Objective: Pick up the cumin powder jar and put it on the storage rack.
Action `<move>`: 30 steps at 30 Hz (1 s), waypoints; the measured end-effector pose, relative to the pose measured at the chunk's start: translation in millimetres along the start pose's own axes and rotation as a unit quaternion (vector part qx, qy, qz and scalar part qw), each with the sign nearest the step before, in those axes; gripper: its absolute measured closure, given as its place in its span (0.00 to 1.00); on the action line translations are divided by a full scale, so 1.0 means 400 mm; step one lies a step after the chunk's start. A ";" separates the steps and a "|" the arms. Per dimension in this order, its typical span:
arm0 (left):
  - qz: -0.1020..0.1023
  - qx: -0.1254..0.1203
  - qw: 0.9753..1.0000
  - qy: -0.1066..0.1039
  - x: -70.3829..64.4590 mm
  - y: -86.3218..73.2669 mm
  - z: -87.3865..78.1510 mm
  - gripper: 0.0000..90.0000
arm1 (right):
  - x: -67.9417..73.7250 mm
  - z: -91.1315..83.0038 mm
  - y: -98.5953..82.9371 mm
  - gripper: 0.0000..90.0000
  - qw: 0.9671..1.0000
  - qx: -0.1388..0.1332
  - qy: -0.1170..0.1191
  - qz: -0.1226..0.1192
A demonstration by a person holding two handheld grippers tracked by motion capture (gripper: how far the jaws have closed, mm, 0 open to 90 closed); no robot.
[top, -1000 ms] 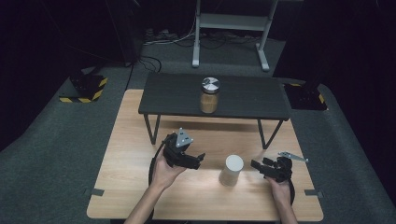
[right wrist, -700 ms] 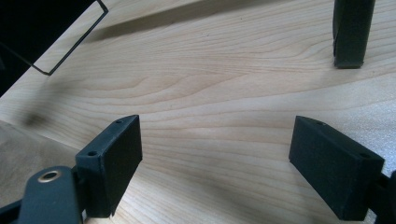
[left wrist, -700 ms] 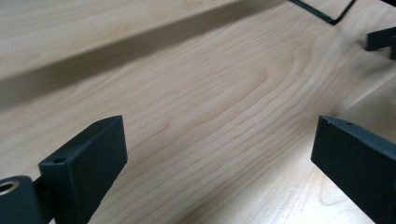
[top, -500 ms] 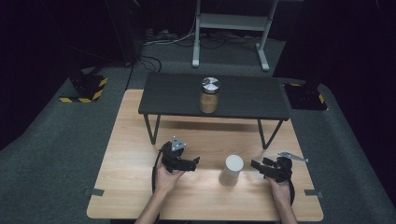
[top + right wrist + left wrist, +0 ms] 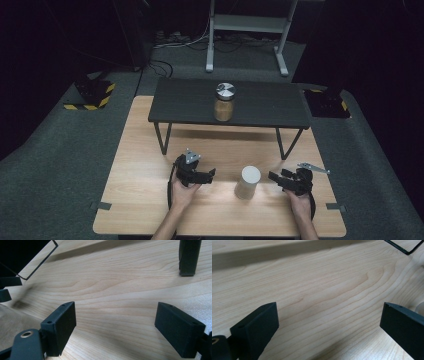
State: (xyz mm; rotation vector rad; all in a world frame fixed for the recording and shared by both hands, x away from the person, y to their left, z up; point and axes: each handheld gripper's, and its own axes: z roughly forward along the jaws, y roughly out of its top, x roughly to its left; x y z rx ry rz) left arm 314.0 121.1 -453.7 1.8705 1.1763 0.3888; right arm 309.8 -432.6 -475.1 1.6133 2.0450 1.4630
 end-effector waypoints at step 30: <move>-0.041 0.021 0.999 -0.014 0.012 -0.012 0.032 0.02 | -0.007 0.004 0.006 0.18 1.000 0.002 0.007 -0.002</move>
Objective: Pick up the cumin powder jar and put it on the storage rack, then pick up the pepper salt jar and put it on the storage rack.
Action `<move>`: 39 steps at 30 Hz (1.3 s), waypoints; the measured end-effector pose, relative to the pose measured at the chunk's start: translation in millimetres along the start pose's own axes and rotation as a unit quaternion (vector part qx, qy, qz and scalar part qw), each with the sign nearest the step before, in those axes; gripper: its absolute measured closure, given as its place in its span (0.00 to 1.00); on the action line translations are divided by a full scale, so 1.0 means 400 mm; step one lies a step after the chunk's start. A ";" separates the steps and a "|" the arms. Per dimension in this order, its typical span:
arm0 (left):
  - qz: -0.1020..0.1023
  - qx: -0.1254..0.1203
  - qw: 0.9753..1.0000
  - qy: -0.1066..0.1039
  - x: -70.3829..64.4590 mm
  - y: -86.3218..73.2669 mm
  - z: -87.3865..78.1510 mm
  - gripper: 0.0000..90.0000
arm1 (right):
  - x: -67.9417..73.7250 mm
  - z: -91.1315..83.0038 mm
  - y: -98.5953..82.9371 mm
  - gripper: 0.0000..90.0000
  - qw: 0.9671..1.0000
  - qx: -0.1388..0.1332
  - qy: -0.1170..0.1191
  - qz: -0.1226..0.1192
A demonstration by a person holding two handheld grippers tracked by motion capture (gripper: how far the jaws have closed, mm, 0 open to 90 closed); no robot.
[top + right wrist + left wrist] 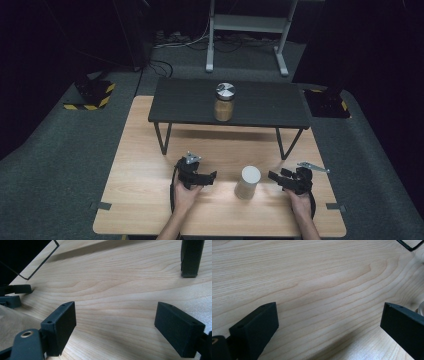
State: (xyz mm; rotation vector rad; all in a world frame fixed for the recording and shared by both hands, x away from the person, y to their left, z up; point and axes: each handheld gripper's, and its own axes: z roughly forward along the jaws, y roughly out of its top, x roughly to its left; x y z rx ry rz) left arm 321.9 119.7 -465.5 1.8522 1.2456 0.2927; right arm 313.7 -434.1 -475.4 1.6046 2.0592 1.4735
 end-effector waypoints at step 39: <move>0.002 0.001 1.000 0.006 -0.006 0.001 0.001 0.03 | 0.017 -0.044 0.024 0.14 0.981 0.040 0.097 -0.163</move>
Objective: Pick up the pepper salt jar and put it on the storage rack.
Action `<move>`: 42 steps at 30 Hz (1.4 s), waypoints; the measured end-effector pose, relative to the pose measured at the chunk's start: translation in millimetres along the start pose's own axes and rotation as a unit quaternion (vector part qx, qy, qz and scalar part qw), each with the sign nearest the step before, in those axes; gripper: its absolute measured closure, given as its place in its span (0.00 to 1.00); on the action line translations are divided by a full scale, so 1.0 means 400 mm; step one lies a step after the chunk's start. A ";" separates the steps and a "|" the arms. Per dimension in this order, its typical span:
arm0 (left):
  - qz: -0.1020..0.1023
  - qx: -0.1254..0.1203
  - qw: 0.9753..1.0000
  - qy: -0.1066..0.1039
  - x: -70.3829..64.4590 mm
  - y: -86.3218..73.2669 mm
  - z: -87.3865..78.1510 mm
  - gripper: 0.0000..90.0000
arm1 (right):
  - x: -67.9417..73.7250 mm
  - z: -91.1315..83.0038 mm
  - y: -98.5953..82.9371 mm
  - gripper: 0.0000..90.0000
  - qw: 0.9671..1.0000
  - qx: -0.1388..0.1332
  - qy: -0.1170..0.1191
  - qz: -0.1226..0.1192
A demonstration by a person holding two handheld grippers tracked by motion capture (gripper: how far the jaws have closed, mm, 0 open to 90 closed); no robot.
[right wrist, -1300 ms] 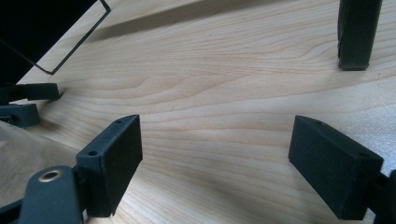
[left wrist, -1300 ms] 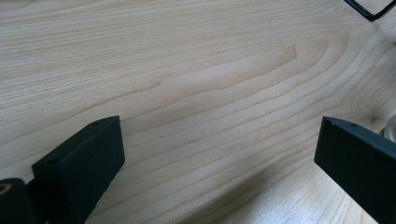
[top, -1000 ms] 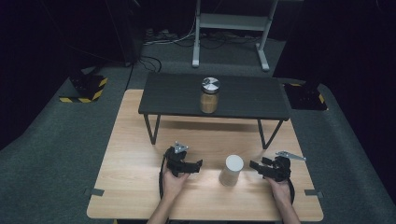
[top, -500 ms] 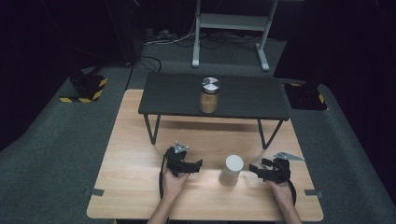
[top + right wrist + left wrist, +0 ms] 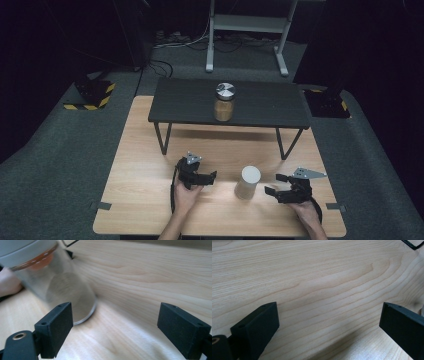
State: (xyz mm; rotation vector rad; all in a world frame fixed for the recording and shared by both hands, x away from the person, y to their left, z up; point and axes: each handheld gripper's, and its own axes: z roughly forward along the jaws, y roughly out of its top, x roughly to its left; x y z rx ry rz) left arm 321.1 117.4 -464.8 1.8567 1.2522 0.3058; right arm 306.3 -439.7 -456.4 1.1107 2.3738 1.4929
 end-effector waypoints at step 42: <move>-0.006 -0.002 1.000 -0.006 0.008 -0.002 -0.002 0.03 | 0.118 0.093 0.138 0.18 0.991 0.024 0.057 -0.117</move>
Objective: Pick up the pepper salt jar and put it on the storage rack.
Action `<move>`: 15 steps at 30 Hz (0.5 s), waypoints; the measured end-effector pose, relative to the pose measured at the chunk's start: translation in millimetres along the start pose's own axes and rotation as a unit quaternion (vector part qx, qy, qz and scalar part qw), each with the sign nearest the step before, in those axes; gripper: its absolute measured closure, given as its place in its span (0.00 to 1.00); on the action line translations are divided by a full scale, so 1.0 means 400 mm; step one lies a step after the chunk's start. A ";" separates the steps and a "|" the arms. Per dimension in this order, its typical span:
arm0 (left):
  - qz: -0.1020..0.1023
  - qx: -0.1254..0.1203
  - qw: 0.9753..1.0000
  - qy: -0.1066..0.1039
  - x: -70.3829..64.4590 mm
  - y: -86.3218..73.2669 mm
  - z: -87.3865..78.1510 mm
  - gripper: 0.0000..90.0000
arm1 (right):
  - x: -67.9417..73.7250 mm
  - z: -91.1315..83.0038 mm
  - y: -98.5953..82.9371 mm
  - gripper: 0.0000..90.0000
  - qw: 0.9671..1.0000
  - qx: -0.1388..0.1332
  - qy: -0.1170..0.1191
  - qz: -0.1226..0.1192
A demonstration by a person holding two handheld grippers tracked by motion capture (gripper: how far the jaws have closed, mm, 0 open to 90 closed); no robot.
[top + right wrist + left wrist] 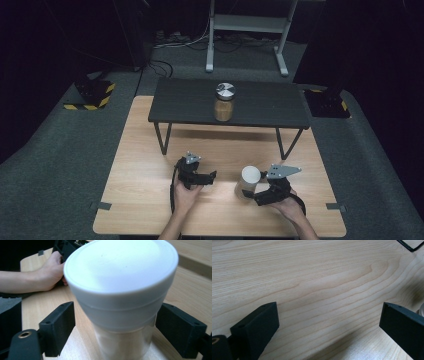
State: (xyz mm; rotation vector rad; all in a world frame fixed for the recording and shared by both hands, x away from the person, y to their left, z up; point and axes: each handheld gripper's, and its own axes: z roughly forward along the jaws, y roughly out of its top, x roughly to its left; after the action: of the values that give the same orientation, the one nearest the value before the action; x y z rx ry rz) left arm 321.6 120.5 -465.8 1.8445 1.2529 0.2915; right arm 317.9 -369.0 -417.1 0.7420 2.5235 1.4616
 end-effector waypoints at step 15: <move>0.000 -0.001 1.000 0.001 0.000 -0.001 0.000 0.03 | 0.018 0.022 0.003 0.24 1.000 -0.015 -0.015 -0.008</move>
State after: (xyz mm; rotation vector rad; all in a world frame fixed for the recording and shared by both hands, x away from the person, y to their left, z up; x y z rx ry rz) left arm 321.5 120.6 -465.9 1.8433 1.2533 0.2932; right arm 315.0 -358.2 -419.7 0.7307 2.4749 1.4691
